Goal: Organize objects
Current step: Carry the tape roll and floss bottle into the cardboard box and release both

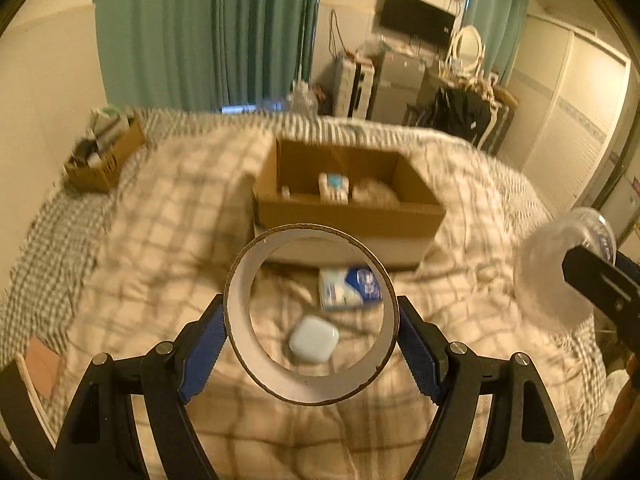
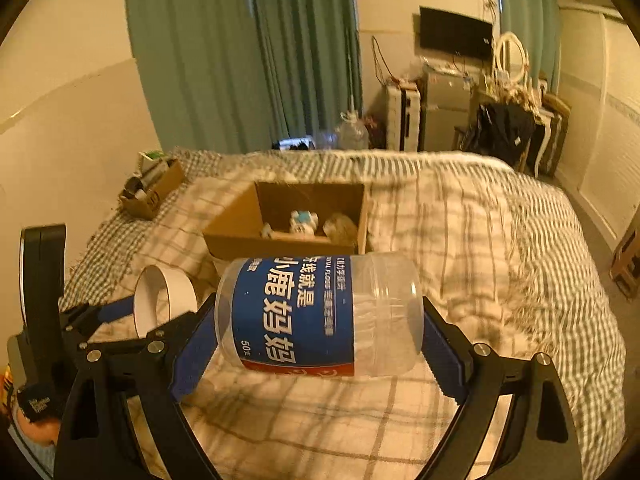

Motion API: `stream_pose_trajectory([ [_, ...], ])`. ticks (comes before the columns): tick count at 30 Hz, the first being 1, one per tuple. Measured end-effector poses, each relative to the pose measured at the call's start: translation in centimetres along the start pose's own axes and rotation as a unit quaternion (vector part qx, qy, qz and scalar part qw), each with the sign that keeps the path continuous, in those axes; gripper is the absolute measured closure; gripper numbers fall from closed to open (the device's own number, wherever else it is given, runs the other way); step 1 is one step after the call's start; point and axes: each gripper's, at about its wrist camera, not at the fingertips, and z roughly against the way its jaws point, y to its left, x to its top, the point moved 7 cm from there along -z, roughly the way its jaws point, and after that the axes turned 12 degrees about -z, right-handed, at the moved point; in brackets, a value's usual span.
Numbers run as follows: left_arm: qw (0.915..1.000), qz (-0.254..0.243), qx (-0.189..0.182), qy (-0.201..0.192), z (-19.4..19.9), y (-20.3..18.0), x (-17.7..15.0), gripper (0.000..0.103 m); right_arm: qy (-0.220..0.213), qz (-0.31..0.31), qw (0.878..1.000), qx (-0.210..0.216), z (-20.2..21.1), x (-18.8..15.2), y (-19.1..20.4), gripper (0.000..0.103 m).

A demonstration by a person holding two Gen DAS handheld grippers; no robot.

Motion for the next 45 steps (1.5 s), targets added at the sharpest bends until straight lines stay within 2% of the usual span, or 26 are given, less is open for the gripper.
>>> stream_pose_trajectory([
  [5,0.9994,-0.003,0.01,-0.033,1.9,1.3,3.8,0.021,-0.026,0.029,0.999,0.001,1.2,3.4,2.0,0.014],
  [11,0.9987,-0.004,0.015,-0.048,1.5,2.6,7.3,0.021,-0.032,0.046,0.998,0.008,-0.2,7.0,4.1,0.014],
  [16,0.9988,-0.001,0.016,-0.047,-0.8,3.9,10.1,0.021,-0.047,0.036,0.998,0.007,-2.0,10.8,4.4,0.014],
  [23,0.9995,-0.015,0.01,-0.027,-6.3,4.1,12.7,0.021,-0.022,0.019,1.0,0.001,-8.9,14.6,3.3,0.014],
  [28,0.9988,-0.047,0.004,-0.011,-11.2,2.8,13.7,0.021,0.014,-0.009,1.0,0.006,-15.0,14.8,1.4,0.014],
  [34,0.9986,-0.049,-0.011,0.017,-16.5,2.3,13.5,0.021,0.053,-0.028,0.998,0.001,-21.2,13.1,-0.5,0.014],
  [36,0.9987,-0.045,-0.004,0.022,-17.5,2.5,13.3,0.02,0.058,-0.03,0.998,-0.002,-22.6,12.5,-1.0,0.014],
  [39,0.9989,-0.029,-0.016,0.034,-18.5,2.8,13.0,0.013,0.063,-0.051,0.997,0.016,-23.4,12.1,-1.6,0.013],
  [41,0.9991,-0.019,-0.023,0.031,-18.1,2.9,12.9,0.004,0.055,-0.053,0.997,0.02,-22.9,12.4,-1.9,0.012],
  [43,0.9995,-0.016,-0.02,0.016,-16.8,3.2,13.1,0.003,0.043,-0.052,0.998,0.017,-21.8,13.0,-1.9,0.007],
  [45,0.9998,-0.015,-0.012,0.004,-15.3,3.6,13.5,0.002,0.032,-0.055,0.998,0.018,-19.9,13.6,-2.0,0.006],
])
